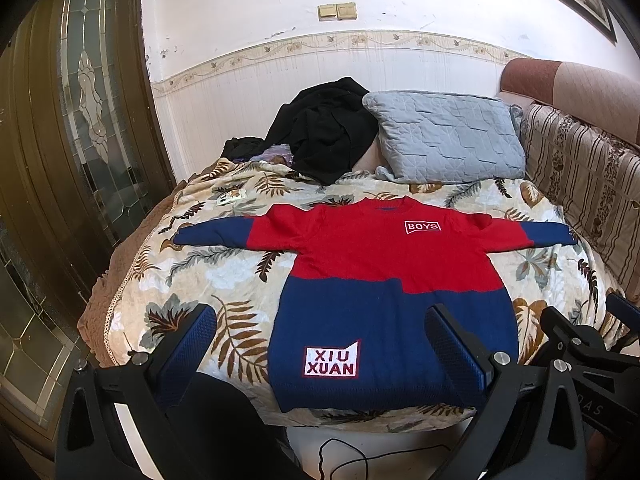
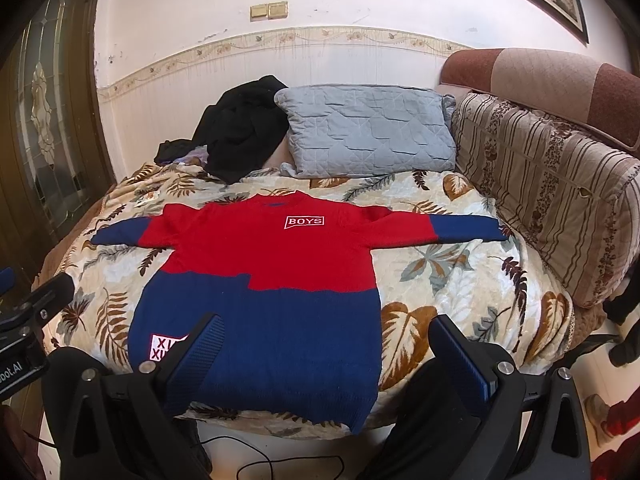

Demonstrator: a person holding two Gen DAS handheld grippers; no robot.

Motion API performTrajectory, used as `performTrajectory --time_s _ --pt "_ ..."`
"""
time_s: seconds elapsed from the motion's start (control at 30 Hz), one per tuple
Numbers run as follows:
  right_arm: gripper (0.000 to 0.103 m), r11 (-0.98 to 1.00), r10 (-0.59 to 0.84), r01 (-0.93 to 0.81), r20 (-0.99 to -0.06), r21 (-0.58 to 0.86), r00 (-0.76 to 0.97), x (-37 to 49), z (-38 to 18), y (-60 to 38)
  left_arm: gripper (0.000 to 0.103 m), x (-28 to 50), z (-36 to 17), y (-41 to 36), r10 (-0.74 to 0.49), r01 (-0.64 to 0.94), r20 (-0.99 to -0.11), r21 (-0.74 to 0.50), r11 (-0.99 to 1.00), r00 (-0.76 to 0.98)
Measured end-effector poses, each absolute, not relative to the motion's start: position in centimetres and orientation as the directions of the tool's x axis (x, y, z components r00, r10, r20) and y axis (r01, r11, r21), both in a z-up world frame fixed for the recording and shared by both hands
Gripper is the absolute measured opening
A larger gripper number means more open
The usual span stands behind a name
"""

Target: Fold small clothes

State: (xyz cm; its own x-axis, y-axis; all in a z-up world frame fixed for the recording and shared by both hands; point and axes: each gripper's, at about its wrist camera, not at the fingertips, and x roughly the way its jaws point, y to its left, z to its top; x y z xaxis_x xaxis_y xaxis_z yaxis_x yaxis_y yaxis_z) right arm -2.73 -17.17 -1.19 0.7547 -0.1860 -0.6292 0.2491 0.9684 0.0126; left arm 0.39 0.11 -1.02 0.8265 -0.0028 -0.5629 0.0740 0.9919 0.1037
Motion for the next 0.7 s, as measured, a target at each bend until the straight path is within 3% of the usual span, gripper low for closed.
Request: performTrajectory --time_s 0.7 --pt "0.103 0.968 -0.183 0.251 -0.645 0.015 0.742 -1.9 -1.8 -17.7 0.103 1.2 -1.8 0.2 0.0 0.081 -0.585 0.112 0.99 0.811"
